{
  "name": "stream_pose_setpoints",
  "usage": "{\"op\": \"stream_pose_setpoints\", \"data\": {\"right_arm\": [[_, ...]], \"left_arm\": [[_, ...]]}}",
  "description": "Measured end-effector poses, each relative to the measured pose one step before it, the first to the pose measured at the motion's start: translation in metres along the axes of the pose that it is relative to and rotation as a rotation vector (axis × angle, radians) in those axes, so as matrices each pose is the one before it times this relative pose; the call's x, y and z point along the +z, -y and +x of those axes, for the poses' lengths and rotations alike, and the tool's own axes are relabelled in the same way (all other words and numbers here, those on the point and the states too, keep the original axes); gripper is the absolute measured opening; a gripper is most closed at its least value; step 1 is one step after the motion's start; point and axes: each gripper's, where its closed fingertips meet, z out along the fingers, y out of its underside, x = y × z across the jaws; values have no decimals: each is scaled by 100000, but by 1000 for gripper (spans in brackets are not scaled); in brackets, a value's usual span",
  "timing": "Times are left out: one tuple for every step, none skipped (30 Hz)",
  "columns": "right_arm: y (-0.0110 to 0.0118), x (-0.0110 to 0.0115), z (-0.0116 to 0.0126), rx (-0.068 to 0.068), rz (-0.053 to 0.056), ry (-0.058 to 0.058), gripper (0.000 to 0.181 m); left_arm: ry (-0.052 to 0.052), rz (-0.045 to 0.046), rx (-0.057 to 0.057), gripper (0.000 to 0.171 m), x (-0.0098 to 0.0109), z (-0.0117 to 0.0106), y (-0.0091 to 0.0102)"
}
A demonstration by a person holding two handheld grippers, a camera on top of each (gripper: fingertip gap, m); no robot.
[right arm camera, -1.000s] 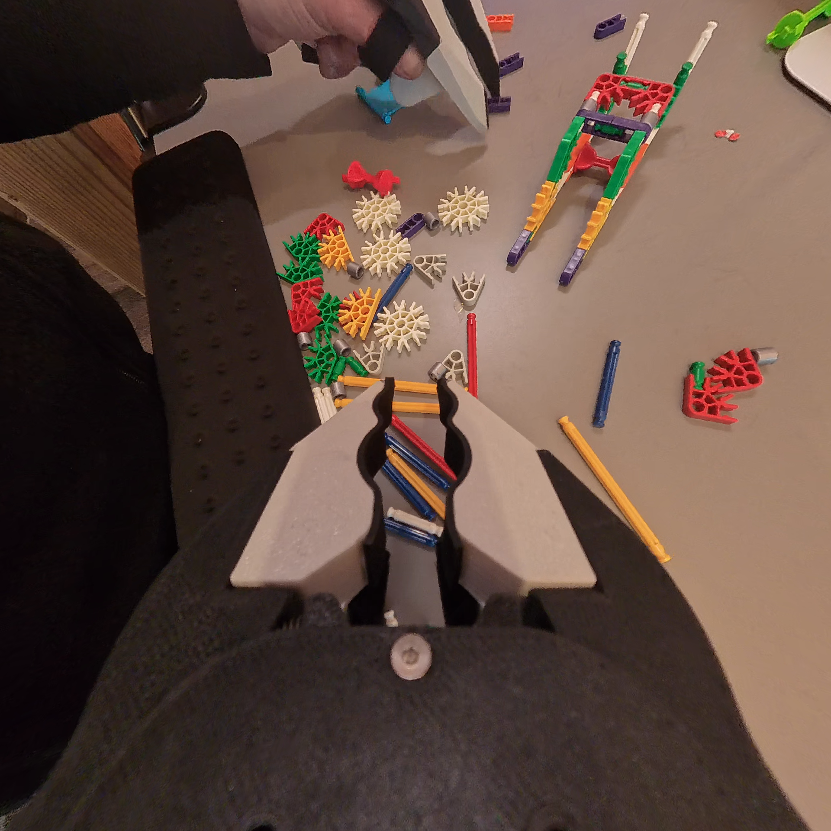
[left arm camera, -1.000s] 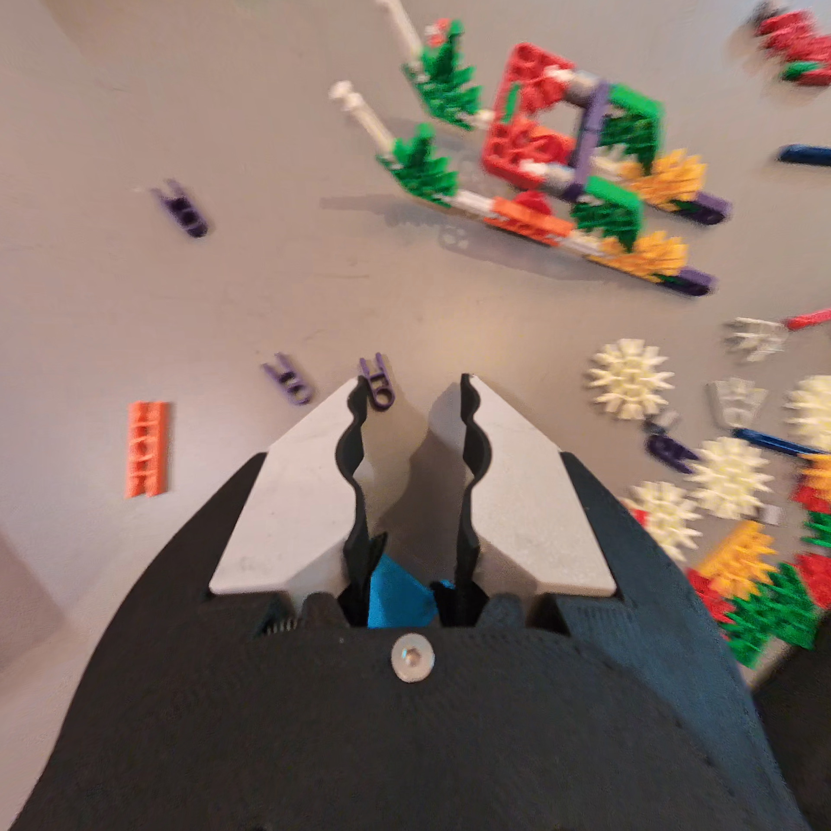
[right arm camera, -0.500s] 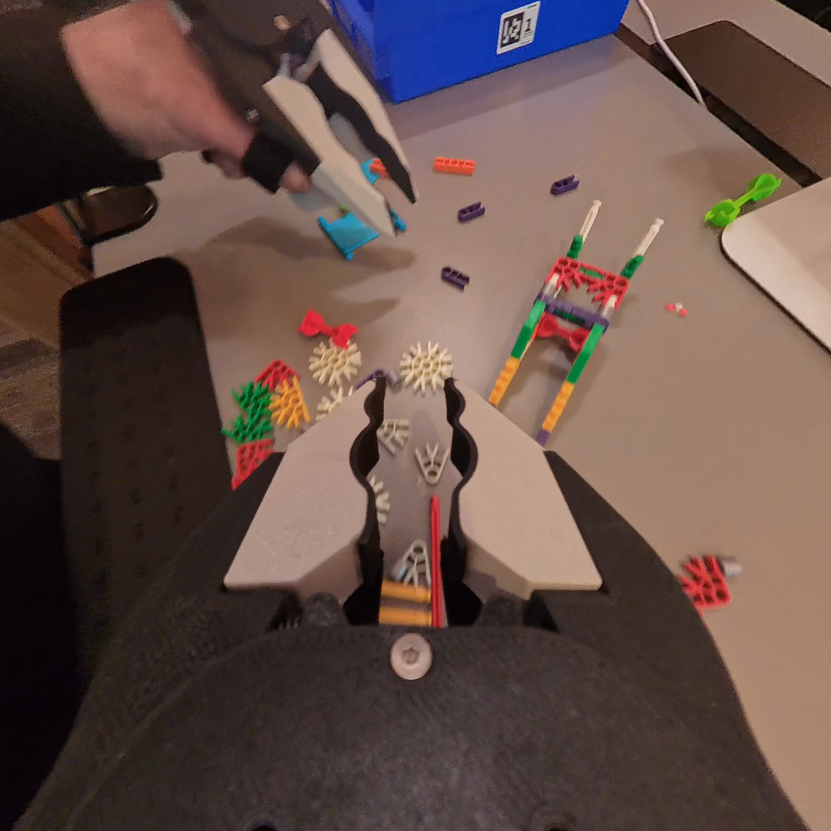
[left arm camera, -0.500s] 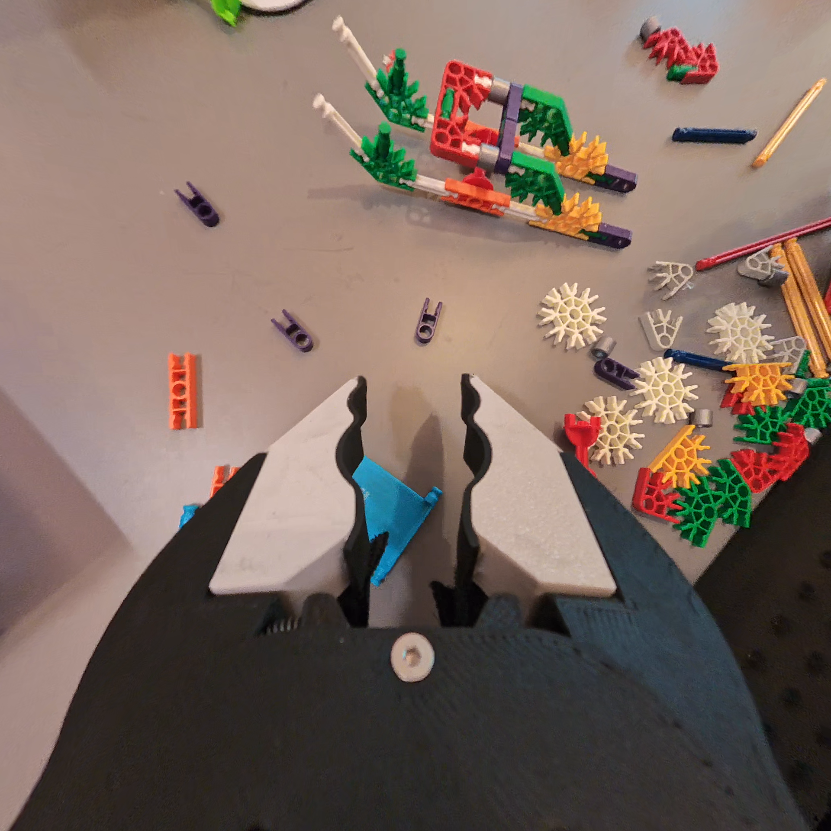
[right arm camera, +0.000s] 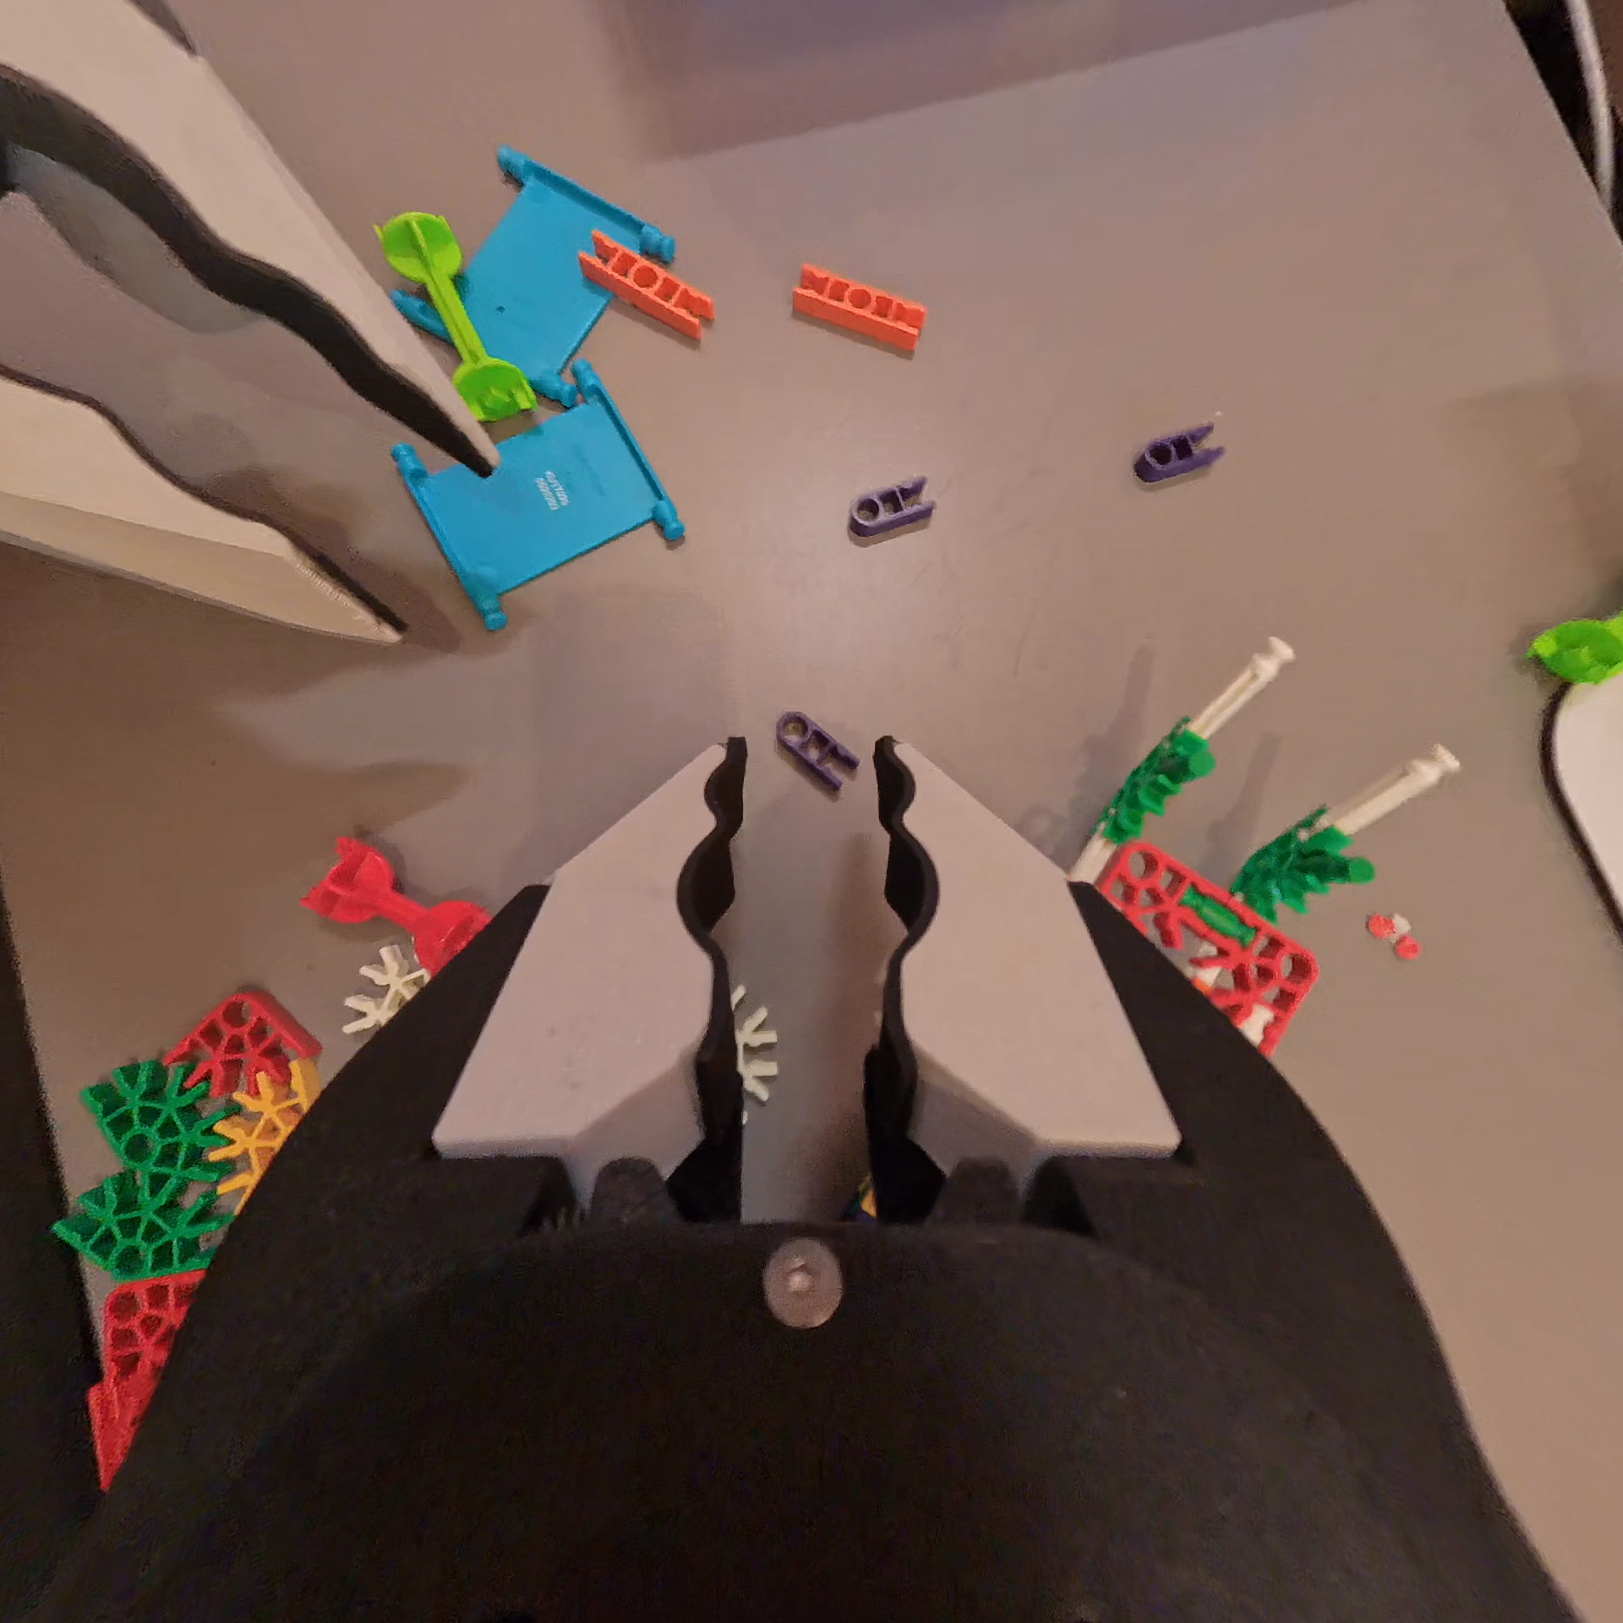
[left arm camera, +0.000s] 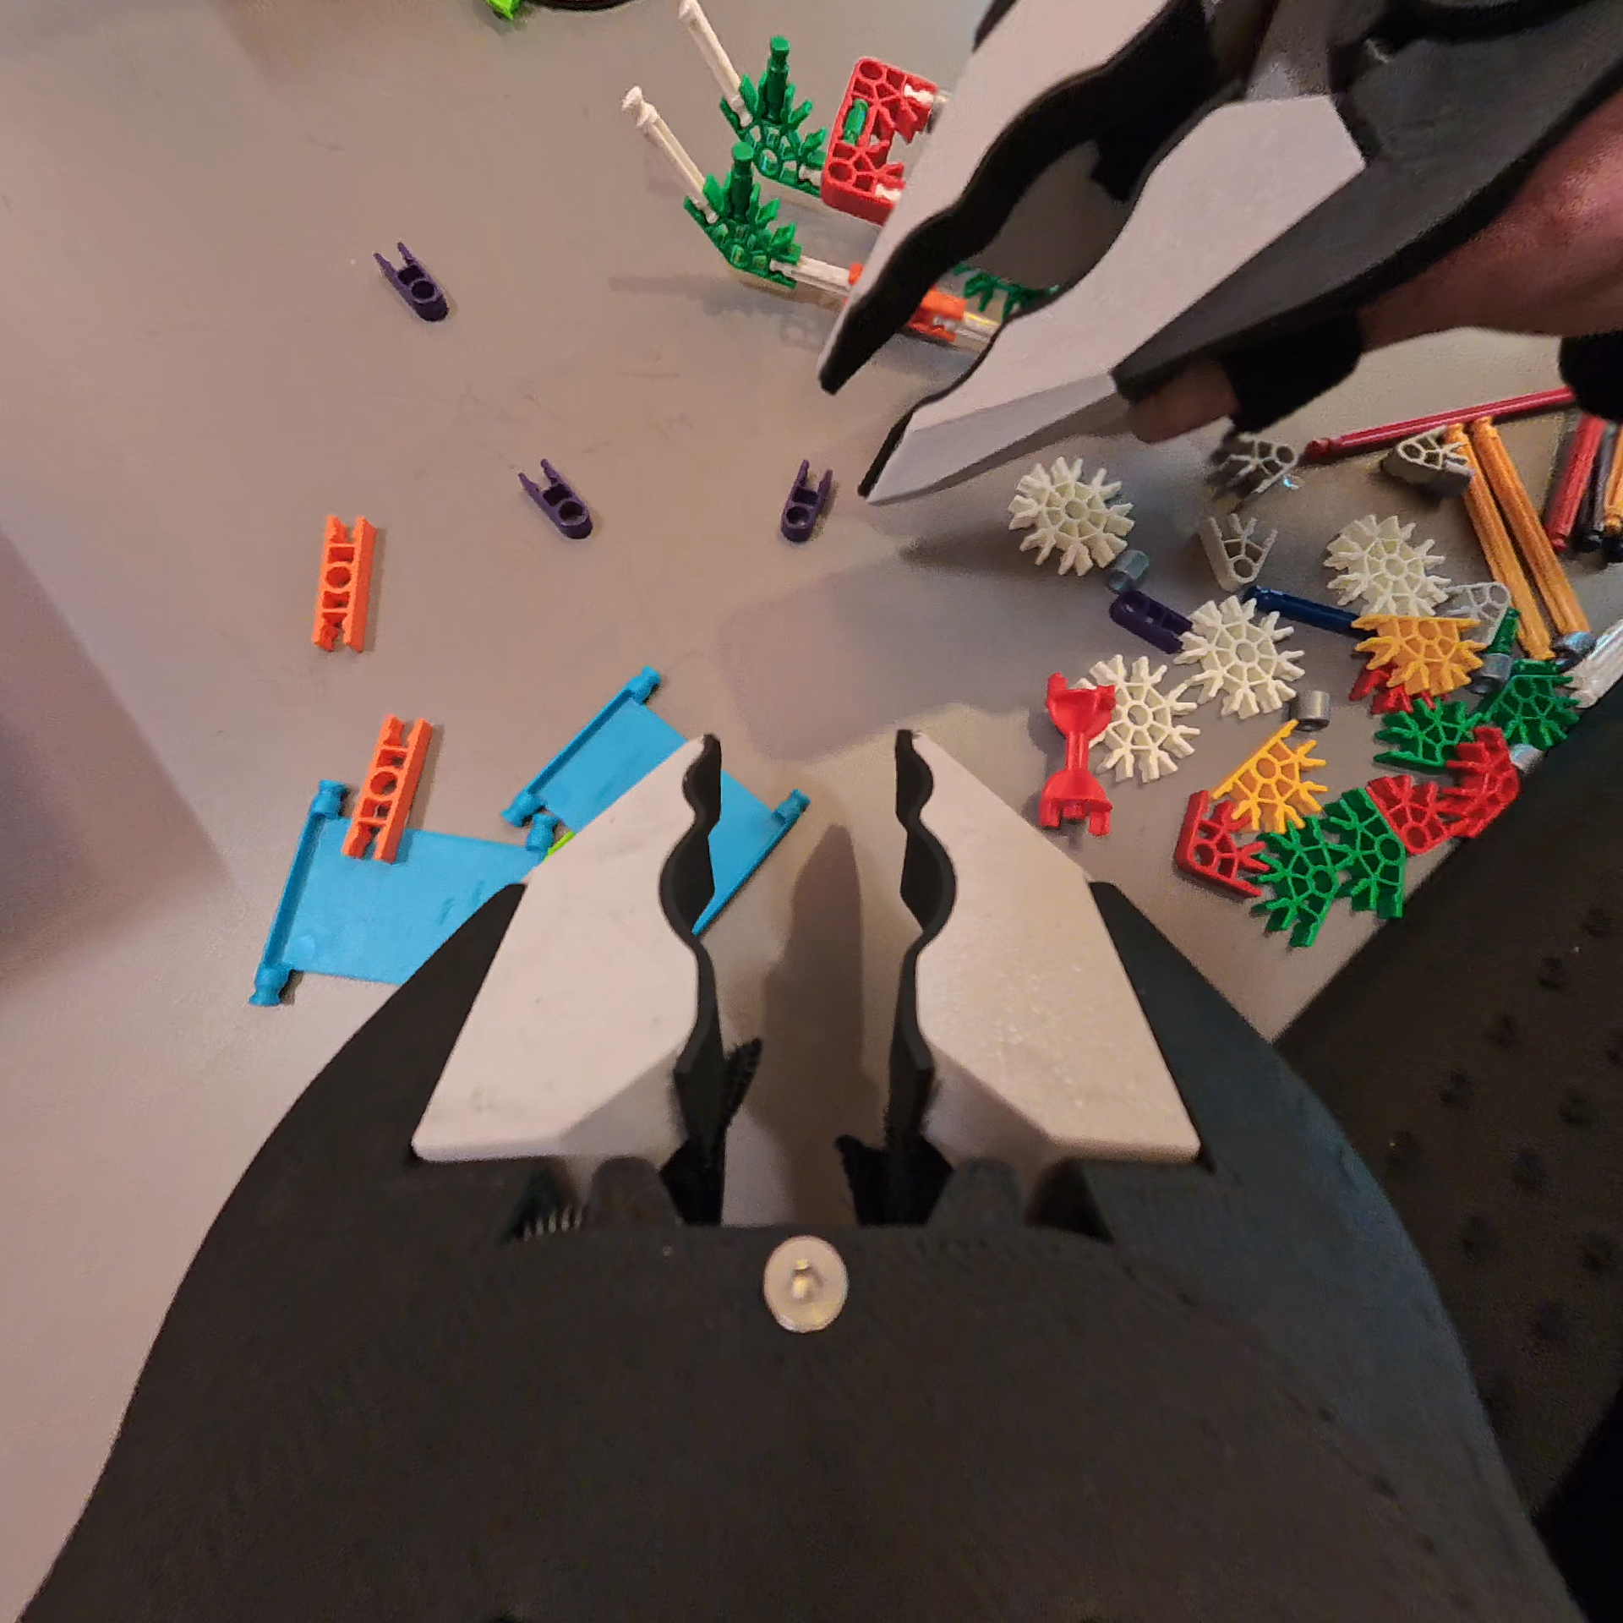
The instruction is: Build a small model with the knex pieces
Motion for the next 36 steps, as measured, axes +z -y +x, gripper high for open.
{"op": "stream_pose_setpoints", "data": {"right_arm": [[157,174,-207,-2066,-1745,1979,27],[-75,304,-213,-1688,-3220,2000,28],[-212,399,20,-2013,-3981,572,26],[-194,442,78,-3185,-3314,260,25],[-188,468,178,-2603,-2843,-99,25],[-203,427,230,-1540,-2874,-318,23],[-234,385,-111,-1682,-2750,1642,19],[32,216,-386,-231,-778,3560,11],[54,49,-245,1458,-687,2855,6],[-81,-14,26,872,-1259,600,6],[-82,-40,68,379,-726,-187,6],[-77,-37,-85,1303,-137,775,5],[-40,-90,-218,2183,794,1519,6],[121,-219,-224,2313,2451,1265,6],[239,-427,-354,3125,3723,2026,6],[394,-647,-560,5034,5235,3614,6],[752,-965,-683,6792,8355,4509,6],[1175,-1227,-891,8732,11644,6052,6],[1317,-1316,-1075,10628,12622,7569,6],[1270,-1344,-919,10542,12407,6374,6],[1158,-1299,-860,9135,11682,5827,6],[961,-1173,-971,8695,10274,6536,6],[744,-994,-807,7422,9013,4847,6],[494,-814,-649,4634,7256,3109,6],[314,-660,-789,2915,5686,3817,6],[279,-578,-643,2907,4986,2828,6],[139,-474,-309,2560,3602,884,6],[29,-391,-233,1309,2670,469,6],[101,-382,-202,495,3200,320,6],[155,-386,-261,1084,3397,1058,6],[209,-371,-394,1756,3356,2014,6],[265,-380,-369,1215,3282,1494,6],[105,-276,-274,419,1893,505,5],[-45,-205,-294,71,983,528,6],[133,-252,-298,365,2211,579,6],[200,-278,-262,681,2473,484,6]], "left_arm": [[452,580,121,36,-211,-210,36],[-271,1107,-81,36,-184,-159,165],[-999,645,-214,36,-93,-81,170],[-968,-6,535,36,16,-50,145],[22,-165,1416,36,47,-118,186],[-69,-213,1612,36,86,-56,211],[-902,-63,1245,36,96,104,243],[-847,522,759,36,101,93,295],[-652,622,362,36,107,65,255],[-714,238,202,36,127,45,125],[-575,150,350,36,125,39,59],[-520,-49,280,36,124,22,4],[-414,-79,313,36,115,15,6],[-583,78,487,36,100,69,53],[-436,633,513,36,66,85,196],[-279,1166,535,36,26,131,355],[-416,2101,903,36,-47,255,552],[-357,3271,1027,38,-105,355,751],[370,4658,1175,40,-146,378,981],[-462,4884,1980,42,-102,656,1034],[1352,4836,2890,42,-151,547,1098],[4190,5590,4316,41,-262,247,1317],[1705,4016,5249,40,-94,618,1188],[1885,2359,3946,39,38,503,1037],[1673,3714,2433,37,29,458,1214],[245,2932,1869,35,113,603,1063],[2306,1923,2762,34,108,251,887],[2100,2711,3421,32,75,193,915],[-1365,2109,2119,30,180,573,774],[-58,913,-157,29,211,252,537],[235,1122,-156,27,187,156,452],[-886,-877,-37,20,314,314,56],[763,-2093,-485,16,329,78,-147],[466,672,-70,13,163,163,265],[7,1940,115,13,94,234,482],[-131,636,148,12,131,216,309]]}}
